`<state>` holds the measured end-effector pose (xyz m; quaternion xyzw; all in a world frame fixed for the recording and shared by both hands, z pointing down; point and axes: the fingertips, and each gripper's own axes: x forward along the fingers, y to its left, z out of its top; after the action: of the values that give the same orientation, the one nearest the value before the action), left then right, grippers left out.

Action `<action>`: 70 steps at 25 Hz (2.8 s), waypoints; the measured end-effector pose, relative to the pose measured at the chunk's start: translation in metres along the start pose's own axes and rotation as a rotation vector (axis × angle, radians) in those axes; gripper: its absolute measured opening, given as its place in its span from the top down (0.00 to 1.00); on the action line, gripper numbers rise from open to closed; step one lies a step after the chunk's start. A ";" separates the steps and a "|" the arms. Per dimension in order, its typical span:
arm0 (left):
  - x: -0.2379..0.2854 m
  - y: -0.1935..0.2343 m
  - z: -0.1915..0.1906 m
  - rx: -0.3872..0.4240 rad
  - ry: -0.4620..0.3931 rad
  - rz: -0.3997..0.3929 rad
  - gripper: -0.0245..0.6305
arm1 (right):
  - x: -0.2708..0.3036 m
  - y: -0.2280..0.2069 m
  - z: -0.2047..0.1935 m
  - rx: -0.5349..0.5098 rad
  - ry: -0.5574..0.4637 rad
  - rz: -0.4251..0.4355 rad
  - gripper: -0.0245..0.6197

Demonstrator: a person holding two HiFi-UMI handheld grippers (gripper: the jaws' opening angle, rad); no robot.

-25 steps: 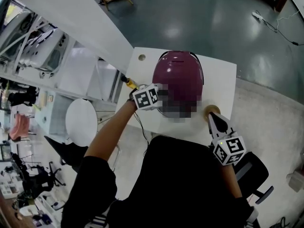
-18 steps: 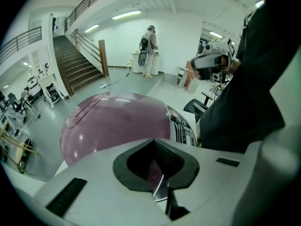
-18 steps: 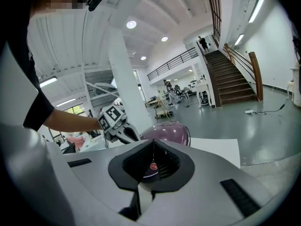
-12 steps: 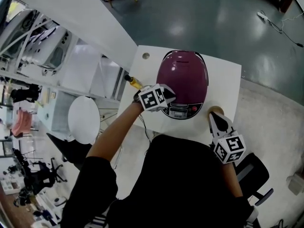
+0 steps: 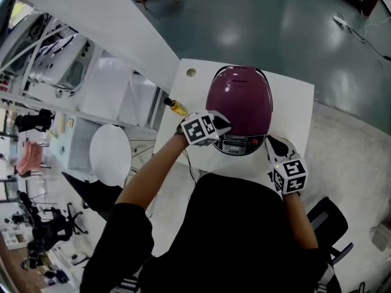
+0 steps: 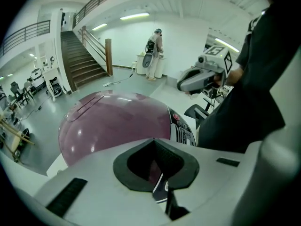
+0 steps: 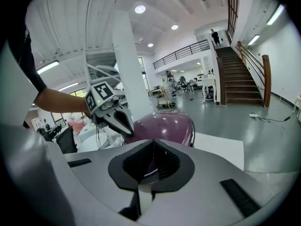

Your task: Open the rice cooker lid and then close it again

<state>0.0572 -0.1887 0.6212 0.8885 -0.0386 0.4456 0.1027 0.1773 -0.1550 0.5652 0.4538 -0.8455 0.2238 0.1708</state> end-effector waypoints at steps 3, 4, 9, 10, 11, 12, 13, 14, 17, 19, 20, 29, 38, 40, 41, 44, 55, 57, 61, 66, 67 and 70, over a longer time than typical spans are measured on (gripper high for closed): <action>0.000 0.000 0.001 0.009 0.005 -0.001 0.96 | 0.020 -0.004 -0.002 -0.006 0.031 0.006 0.96; 0.001 0.000 0.001 0.012 0.007 -0.001 0.96 | 0.026 -0.004 -0.005 -0.006 0.050 0.012 0.96; 0.001 0.000 0.002 0.001 -0.007 -0.009 0.96 | 0.053 -0.007 -0.026 -0.015 0.145 0.029 0.96; 0.001 0.000 0.003 -0.002 -0.014 -0.013 0.96 | 0.056 -0.007 -0.028 -0.022 0.156 0.028 0.96; 0.001 0.000 0.003 -0.004 -0.021 -0.018 0.96 | 0.058 -0.007 -0.028 -0.028 0.165 0.026 0.96; 0.000 0.000 0.003 -0.002 -0.026 -0.022 0.96 | 0.058 -0.006 -0.029 -0.031 0.173 0.025 0.96; 0.000 -0.001 0.003 0.000 -0.031 -0.026 0.96 | 0.058 -0.006 -0.029 -0.028 0.180 0.025 0.96; -0.001 -0.001 0.003 0.003 -0.034 -0.030 0.96 | 0.058 -0.006 -0.029 -0.022 0.186 0.026 0.96; 0.000 -0.002 0.002 0.007 -0.038 -0.046 0.96 | 0.059 -0.006 -0.030 -0.002 0.208 0.031 0.96; 0.001 -0.002 0.003 0.009 -0.047 -0.056 0.96 | 0.059 -0.007 -0.030 -0.012 0.218 0.034 0.96; 0.001 -0.002 0.003 0.009 -0.051 -0.058 0.96 | 0.059 -0.006 -0.030 -0.024 0.220 0.036 0.96; 0.002 -0.006 0.003 0.101 -0.045 -0.022 0.96 | 0.058 -0.007 -0.031 -0.008 0.201 0.031 0.96; -0.022 -0.005 0.009 -0.107 -0.234 0.097 0.96 | 0.038 0.005 -0.003 0.007 0.063 0.028 0.96; -0.035 -0.018 0.007 -0.182 -0.308 0.137 0.96 | 0.026 0.014 -0.004 0.016 0.033 0.042 0.96; -0.043 -0.023 0.005 -0.232 -0.354 0.168 0.96 | 0.020 0.016 -0.004 0.019 0.020 0.050 0.96; -0.063 -0.033 0.002 -0.371 -0.466 0.264 0.96 | 0.005 0.017 0.001 0.012 -0.009 0.075 0.96; -0.122 -0.111 -0.033 -0.508 -0.723 0.369 0.96 | -0.070 0.037 -0.020 0.090 -0.105 -0.068 0.96; -0.144 -0.122 -0.041 -0.522 -0.783 0.408 0.96 | -0.083 0.057 -0.019 0.082 -0.133 -0.108 0.96; -0.181 -0.160 -0.067 -0.492 -0.842 0.457 0.96 | -0.105 0.122 -0.023 0.062 -0.199 -0.152 0.96; -0.216 -0.212 -0.120 -0.490 -0.868 0.478 0.96 | -0.123 0.210 -0.040 0.038 -0.236 -0.186 0.96; -0.222 -0.223 -0.129 -0.470 -0.862 0.491 0.96 | -0.127 0.227 -0.045 0.035 -0.238 -0.186 0.96; -0.234 -0.255 -0.156 -0.390 -0.844 0.525 0.96 | -0.131 0.272 -0.061 -0.001 -0.214 -0.181 0.96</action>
<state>-0.1642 0.0886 0.4869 0.9154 -0.3796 0.0445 0.1264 0.0224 0.1004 0.4914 0.5495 -0.8145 0.1573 0.0996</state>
